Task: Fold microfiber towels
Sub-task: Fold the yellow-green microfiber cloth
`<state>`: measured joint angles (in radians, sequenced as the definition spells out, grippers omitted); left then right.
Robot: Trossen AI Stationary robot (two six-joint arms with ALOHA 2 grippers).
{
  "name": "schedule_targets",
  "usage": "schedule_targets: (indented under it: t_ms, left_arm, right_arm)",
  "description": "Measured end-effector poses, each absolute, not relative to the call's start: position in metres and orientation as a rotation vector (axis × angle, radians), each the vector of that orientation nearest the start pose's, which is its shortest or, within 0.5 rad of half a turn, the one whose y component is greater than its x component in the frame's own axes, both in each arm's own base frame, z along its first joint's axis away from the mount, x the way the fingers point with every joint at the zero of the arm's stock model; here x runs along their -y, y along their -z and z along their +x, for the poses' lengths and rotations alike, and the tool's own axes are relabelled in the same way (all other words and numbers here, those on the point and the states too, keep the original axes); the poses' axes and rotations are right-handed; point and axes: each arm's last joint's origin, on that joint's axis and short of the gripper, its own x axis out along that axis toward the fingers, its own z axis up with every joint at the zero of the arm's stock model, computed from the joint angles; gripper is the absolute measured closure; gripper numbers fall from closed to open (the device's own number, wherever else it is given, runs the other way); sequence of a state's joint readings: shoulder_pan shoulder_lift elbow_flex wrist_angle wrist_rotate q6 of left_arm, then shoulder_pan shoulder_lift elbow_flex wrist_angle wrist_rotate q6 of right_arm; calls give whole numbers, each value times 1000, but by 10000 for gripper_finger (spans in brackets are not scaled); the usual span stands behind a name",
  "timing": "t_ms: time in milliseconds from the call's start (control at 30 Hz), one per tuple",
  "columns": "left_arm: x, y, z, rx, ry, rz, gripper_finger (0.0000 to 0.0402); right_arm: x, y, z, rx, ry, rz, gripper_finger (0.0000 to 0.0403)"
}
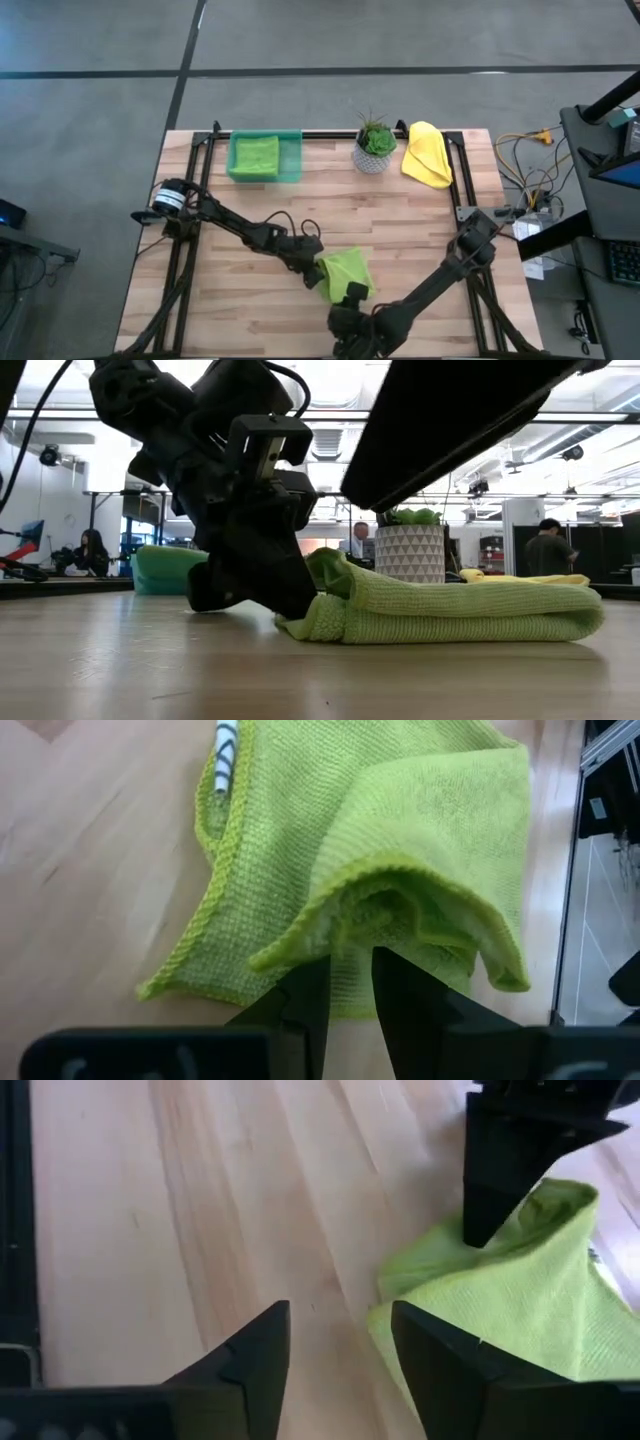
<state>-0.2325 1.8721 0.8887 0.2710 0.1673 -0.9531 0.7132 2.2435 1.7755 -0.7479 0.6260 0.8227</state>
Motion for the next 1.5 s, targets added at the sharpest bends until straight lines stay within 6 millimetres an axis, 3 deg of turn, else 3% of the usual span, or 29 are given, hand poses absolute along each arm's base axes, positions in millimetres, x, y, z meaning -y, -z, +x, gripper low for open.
schedule_targets:
  t_ms: [267, 733, 900, 1100, 1500]
  left_arm:
    - [87, -122, 346, -833, 16, -878, 337]
    - [87, -125, 348, -796, 39, -887, 337]
    - [87, -124, 347, -800, 38, -888, 337]
    - [87, -124, 347, -800, 38, -888, 337]
    - [87, -124, 347, -798, 39, -888, 337]
  right_arm:
    - [-289, -159, 362, -893, 316, -8, 257]
    - [-261, -140, 371, -1010, 323, 8, 286]
    - [-259, -140, 372, -1024, 322, 8, 320]
    - [-259, -139, 371, -1053, 301, 22, 386]
    - [-259, -162, 371, -1077, 317, -7, 394]
